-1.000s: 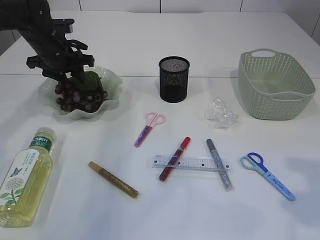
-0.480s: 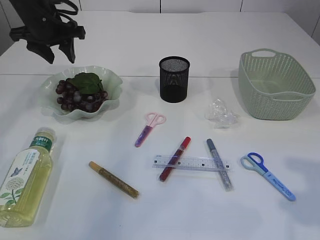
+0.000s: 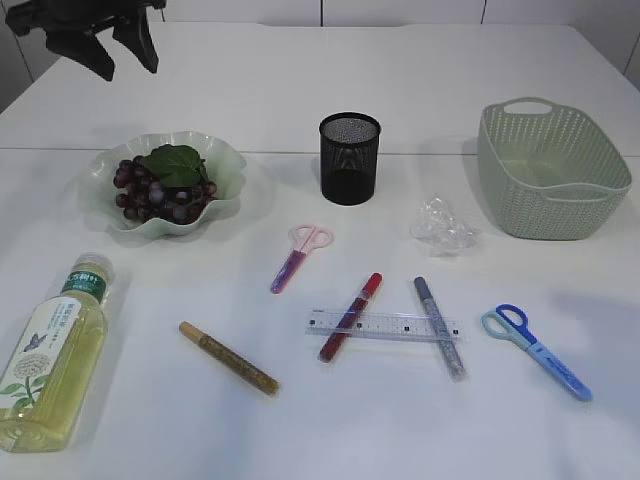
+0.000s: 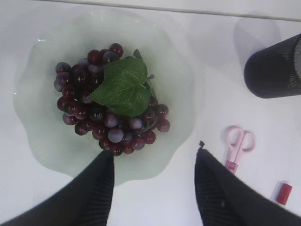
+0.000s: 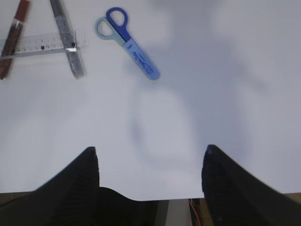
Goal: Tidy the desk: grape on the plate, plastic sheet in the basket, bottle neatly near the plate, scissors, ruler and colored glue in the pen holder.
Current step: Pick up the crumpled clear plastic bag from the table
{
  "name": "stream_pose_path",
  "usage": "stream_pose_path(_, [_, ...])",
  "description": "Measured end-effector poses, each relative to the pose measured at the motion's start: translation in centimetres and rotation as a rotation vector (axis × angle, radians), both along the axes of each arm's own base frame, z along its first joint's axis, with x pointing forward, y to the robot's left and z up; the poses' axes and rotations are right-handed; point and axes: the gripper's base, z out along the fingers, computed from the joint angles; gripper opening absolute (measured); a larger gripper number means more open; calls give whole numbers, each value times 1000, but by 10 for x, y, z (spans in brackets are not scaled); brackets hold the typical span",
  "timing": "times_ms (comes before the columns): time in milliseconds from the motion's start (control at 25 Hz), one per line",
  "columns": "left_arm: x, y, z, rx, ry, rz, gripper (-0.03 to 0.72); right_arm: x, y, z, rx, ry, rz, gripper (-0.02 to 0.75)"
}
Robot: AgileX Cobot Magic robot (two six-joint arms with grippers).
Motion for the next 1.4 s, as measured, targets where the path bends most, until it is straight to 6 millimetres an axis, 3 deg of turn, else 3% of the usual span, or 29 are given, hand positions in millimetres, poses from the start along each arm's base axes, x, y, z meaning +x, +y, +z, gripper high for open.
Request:
stream_pose_path(200, [-23,4,25,-8,-22,-16,404,26,1,15,22,-7,6,534])
stream_pose_path(520, [-80,21,44,67,-1,-42,404,61,10,12,25,48,59,533])
stream_pose_path(760, [-131,32,70,68,-43,-44,404,87,38,17,18,53,186,534])
stream_pose_path(880, [-153,36,82,64,-71,-43,403,111,57,15,-12,68,260,534])
stream_pose_path(1120, [-174,41,99,55,-124,-44,404,167,80,3,-70,91,311,535])
stream_pose_path(1400, [-181,41,106,39,-142,-50,404,229,87,-10,-189,64,333,583])
